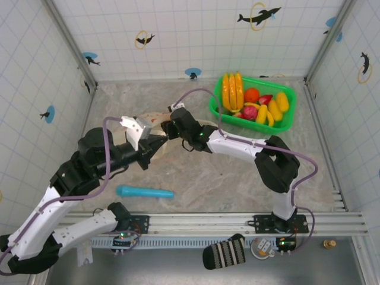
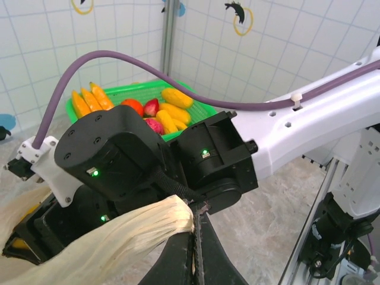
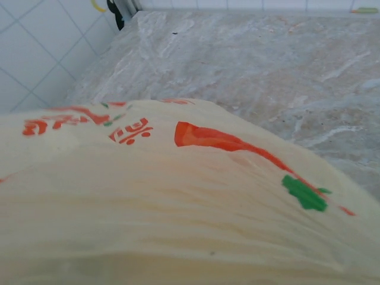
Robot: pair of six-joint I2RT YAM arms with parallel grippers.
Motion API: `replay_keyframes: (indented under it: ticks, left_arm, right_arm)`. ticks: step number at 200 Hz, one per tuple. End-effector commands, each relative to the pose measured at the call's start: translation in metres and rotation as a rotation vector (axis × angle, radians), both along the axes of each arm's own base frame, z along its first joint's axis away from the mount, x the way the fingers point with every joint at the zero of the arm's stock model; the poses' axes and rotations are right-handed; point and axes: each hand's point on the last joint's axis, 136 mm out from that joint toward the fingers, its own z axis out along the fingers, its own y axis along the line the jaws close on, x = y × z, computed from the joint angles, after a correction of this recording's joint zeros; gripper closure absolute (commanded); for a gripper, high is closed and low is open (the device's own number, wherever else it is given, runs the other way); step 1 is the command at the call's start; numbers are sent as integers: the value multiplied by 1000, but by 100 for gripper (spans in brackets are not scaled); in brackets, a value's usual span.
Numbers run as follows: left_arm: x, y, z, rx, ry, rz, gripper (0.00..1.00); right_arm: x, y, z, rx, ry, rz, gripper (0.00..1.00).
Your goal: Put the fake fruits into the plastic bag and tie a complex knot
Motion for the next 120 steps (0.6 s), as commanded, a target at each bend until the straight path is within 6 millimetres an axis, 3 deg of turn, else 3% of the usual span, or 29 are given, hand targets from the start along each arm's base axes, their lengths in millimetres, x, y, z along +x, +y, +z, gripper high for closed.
replay_keyframes:
  ticks: [1,10,22,31,44,57,71,83,101,120]
  left_arm:
    - [7,0,8,0,-38,22,100]
    - [10,-2,4,13,-33,20,100]
    - [12,-5,5,10,-36,16,100]
    - [13,-6,9,-2,-47,18,100]
    - [13,-5,19,-29,-71,23,100]
    - [11,-1,31,-58,-95,34,100]
    - [10,6,44,-85,-119,57,100]
    - [10,13,52,-103,-137,86,100]
    - [11,27,62,-119,-173,149,100]
    - [24,53,66,-101,-209,300,100]
  right_arm:
    - [-40,47,34,227,10,294,38]
    - [-59,60,39,299,45,403,38]
    - [-68,72,39,345,79,464,39]
    - [-62,75,32,327,93,442,39]
    - [-38,69,14,241,82,327,40]
    - [-5,50,-4,158,83,170,40]
    - [30,14,-20,47,71,-24,37]
    - [51,-19,-19,-18,28,-161,28]
    - [66,-49,-17,-81,-6,-236,13]
    - [68,-62,-12,-129,-16,-225,1]
